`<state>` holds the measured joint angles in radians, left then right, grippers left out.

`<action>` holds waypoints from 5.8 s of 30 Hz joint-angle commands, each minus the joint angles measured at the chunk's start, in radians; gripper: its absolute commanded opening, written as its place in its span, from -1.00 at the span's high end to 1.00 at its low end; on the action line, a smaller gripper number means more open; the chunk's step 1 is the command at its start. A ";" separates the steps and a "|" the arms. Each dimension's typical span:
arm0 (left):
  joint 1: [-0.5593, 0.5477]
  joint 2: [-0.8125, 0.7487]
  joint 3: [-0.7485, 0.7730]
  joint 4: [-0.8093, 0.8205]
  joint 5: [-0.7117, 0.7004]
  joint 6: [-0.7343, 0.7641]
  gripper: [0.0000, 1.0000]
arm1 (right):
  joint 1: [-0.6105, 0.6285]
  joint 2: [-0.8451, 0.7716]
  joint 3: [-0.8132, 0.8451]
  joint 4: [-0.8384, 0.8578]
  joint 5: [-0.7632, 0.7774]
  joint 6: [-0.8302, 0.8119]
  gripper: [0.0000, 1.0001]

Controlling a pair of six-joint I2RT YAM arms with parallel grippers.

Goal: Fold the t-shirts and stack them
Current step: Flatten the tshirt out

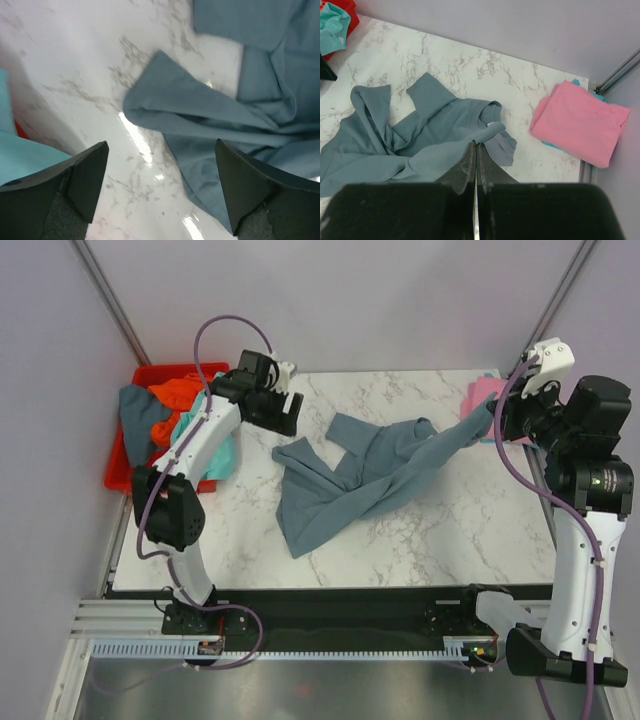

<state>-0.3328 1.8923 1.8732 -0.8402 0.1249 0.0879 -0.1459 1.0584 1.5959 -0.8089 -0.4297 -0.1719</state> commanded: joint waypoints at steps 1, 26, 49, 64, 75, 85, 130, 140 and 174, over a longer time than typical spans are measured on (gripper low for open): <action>-0.006 -0.197 -0.167 -0.014 0.091 -0.068 -0.76 | -0.001 -0.001 -0.031 0.010 -0.009 0.006 1.00; -0.388 -0.454 -0.779 -0.132 0.140 0.394 -0.25 | -0.001 0.247 0.059 0.148 -0.053 0.104 1.00; -0.491 -0.202 -0.846 -0.036 0.140 0.329 -0.24 | 0.000 0.250 0.061 0.143 -0.050 0.092 1.00; -0.502 -0.076 -0.707 -0.036 0.140 0.329 -0.24 | -0.001 0.244 0.048 0.140 -0.035 0.084 1.00; -0.502 -0.139 -0.783 0.090 0.088 0.237 0.53 | 0.000 0.238 0.027 0.154 -0.029 0.089 1.00; -0.489 -0.321 -0.731 0.035 -0.153 0.286 0.96 | 0.000 0.268 0.123 0.166 0.003 0.069 1.00; -0.244 -0.875 0.087 0.150 -0.286 0.532 0.96 | -0.001 -0.012 0.711 0.211 0.453 0.146 1.00; -0.207 -0.728 -0.247 0.259 -0.294 0.612 0.96 | -0.003 0.216 0.497 0.379 0.373 0.112 1.00; 0.071 0.270 0.158 0.320 -0.403 0.346 -0.35 | 0.181 1.129 0.541 0.352 0.217 -0.043 1.00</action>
<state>-0.2604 2.1872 1.9984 -0.5037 -0.3313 0.4789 0.0311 2.2658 2.1654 -0.4774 -0.2096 -0.2317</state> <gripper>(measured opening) 0.696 0.008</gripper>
